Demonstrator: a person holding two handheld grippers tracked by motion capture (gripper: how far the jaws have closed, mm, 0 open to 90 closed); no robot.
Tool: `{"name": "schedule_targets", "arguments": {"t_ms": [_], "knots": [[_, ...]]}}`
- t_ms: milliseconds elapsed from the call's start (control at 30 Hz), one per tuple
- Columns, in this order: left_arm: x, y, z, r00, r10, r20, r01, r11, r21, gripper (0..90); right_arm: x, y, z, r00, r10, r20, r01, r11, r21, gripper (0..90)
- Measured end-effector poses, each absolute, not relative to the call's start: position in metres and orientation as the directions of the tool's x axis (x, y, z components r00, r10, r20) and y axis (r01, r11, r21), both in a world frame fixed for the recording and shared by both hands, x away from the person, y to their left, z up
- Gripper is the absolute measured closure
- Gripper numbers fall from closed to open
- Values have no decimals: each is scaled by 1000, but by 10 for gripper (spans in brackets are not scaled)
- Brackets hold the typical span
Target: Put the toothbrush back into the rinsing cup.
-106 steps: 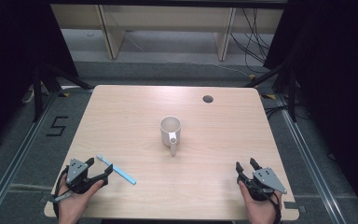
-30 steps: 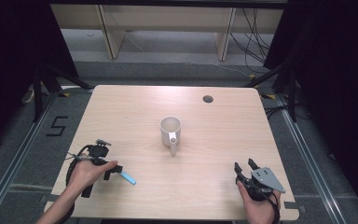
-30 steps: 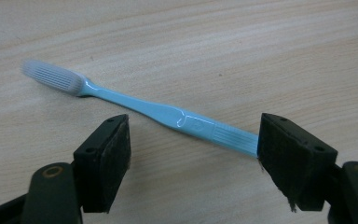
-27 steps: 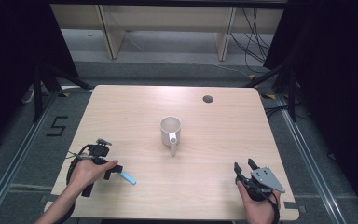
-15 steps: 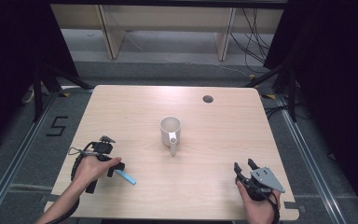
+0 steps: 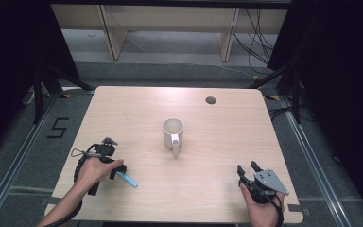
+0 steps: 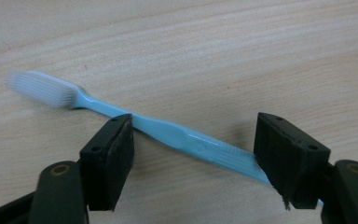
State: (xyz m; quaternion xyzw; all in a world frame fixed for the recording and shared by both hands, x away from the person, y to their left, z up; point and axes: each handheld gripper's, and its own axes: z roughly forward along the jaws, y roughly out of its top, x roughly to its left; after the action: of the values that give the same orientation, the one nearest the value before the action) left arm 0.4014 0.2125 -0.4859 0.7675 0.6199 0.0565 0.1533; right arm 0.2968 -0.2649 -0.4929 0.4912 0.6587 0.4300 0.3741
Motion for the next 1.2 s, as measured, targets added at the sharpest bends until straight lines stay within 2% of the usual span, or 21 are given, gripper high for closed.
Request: {"name": "schedule_targets", "arguments": {"t_ms": [300,567,633,767,833,967,1200], "knots": [[402,212,-485,236,968,-80,933,-203,296,328,295,-264,-492,-232,971,-50,344,130,930,468],[401,214,-485,236,969,-70,939,-209,271,365,297,-267,-493,-241,966,-91,332,170,928,468],[401,215,-485,238,969,-69,940,-211,269,366,295,-263,-493,-233,972,-44,358,127,925,468],[402,215,-484,238,969,-63,941,-214,262,388,295,-263,-493,-232,972,-41,363,125,923,468],[403,215,-484,239,969,-60,941,-216,259,404,297,-266,-494,-243,967,-76,338,157,928,467],[404,215,-484,242,969,-53,942,-222,252,429,297,-266,-495,-246,967,-65,348,150,925,465],[404,215,-484,238,970,-57,946,-218,239,388,297,-265,-495,-240,970,-44,352,129,927,464]]}}
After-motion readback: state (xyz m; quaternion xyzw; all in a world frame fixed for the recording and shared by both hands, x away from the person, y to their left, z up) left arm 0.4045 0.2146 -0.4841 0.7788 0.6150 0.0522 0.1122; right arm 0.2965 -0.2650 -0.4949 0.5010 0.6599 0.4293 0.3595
